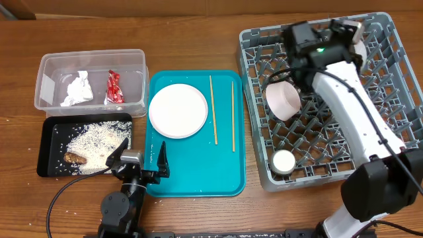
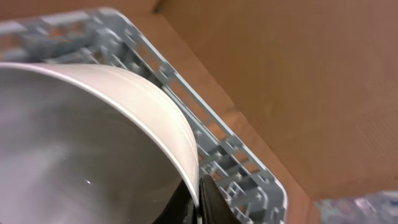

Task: Sort waste into correct bins and load items into the dishwasher
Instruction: 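Place the white bowl into the dish rack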

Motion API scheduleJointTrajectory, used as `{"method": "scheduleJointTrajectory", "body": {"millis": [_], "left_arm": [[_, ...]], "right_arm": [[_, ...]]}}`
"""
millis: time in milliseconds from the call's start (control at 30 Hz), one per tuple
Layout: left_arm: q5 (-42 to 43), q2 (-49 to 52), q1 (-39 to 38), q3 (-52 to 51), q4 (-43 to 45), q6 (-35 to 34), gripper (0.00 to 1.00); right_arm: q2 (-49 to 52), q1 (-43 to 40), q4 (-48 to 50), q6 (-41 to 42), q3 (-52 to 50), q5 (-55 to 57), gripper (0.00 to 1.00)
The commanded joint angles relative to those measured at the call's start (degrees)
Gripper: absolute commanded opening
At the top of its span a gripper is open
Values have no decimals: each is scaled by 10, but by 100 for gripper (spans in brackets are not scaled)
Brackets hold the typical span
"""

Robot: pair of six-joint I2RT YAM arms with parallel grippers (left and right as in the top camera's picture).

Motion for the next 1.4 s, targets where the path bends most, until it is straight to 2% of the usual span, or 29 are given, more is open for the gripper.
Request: {"method": "scheduleJointTrajectory", "body": {"millis": [0,200,400,800,867,1000,1067,1200,1367], "left_arm": [[3,-1,3,-2,1,15,100],[3,-1,3,-2,1,15,100],[3,-1,3,-2,1,15,100],[3,-1,3,-2,1,15,100],[3,-1,3,-2,1,15,100],[3,-1,3,-2,1,15,100],[3,-1,3,-2,1,15,100],[3,-1,3,-2,1,15,100],[3,-1,3,-2,1,15,100]], "right_arm": [[22,-18,0,9,-26,-41,4],[34,-21,16,9,-59,26,4],[36,-26,19,8,-61,-29,4],[79,57,-38,9,-61,-18,4],[78,69,-55,9,-61,-3,8],[78,91,-81,28,-61,-1,8],[78,100,-101,68,-61,47,4],[78,94,-120,92,-60,121,4],[78,58,-103,92,-61,75,4]]}}
